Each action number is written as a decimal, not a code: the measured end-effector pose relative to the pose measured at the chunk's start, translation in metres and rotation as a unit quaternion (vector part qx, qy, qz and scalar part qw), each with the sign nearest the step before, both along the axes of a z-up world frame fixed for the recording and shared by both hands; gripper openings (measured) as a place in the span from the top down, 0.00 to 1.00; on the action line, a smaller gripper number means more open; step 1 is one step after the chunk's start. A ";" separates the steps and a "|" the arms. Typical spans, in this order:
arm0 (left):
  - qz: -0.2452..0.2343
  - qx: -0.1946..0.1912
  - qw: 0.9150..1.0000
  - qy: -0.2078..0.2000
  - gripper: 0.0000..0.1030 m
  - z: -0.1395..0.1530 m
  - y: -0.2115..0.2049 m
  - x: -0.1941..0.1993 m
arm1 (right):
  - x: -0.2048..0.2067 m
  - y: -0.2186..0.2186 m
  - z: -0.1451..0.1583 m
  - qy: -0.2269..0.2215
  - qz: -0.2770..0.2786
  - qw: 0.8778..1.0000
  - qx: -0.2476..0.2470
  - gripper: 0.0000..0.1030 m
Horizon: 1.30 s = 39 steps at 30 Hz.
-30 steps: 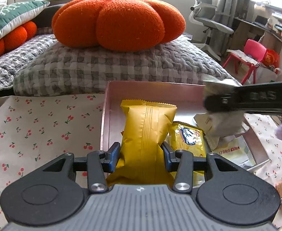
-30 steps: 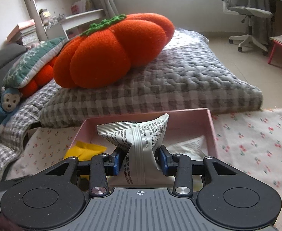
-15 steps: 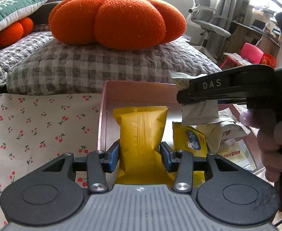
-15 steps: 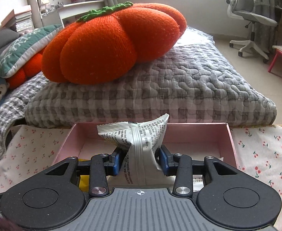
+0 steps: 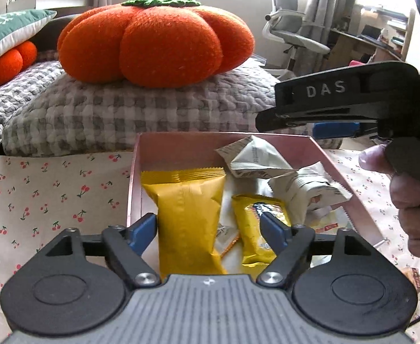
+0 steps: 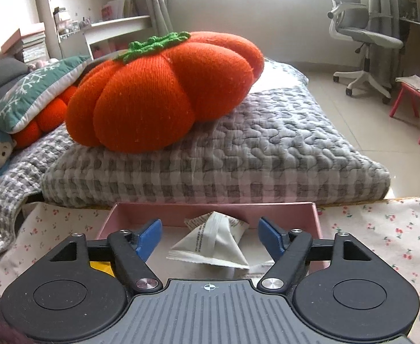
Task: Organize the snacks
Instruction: 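Carry both packets over the pink box and open both grippers to drop them, then withdraw both grippers from the box back toward the snack pile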
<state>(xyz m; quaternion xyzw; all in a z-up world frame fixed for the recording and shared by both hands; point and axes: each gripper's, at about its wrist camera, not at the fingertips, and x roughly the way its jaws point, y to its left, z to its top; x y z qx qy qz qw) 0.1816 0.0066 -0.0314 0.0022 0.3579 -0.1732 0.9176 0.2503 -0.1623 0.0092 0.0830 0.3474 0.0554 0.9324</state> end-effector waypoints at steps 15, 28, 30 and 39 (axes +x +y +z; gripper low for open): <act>0.000 0.043 0.999 -0.028 0.01 0.041 0.000 -0.035 | -0.053 -0.024 0.046 -0.023 -0.002 1.000 0.019 0.07; 0.005 0.090 0.996 -0.017 0.01 0.046 0.010 -0.087 | -0.138 -0.031 0.047 -0.005 0.061 0.998 0.018 0.05; 0.006 0.092 0.996 -0.012 0.01 0.044 0.013 -0.093 | -0.150 -0.033 0.043 0.000 0.066 0.998 0.011 0.05; 0.011 0.076 0.997 0.011 0.01 0.020 0.032 -0.118 | -0.195 -0.040 0.016 0.011 0.088 0.996 0.009 0.04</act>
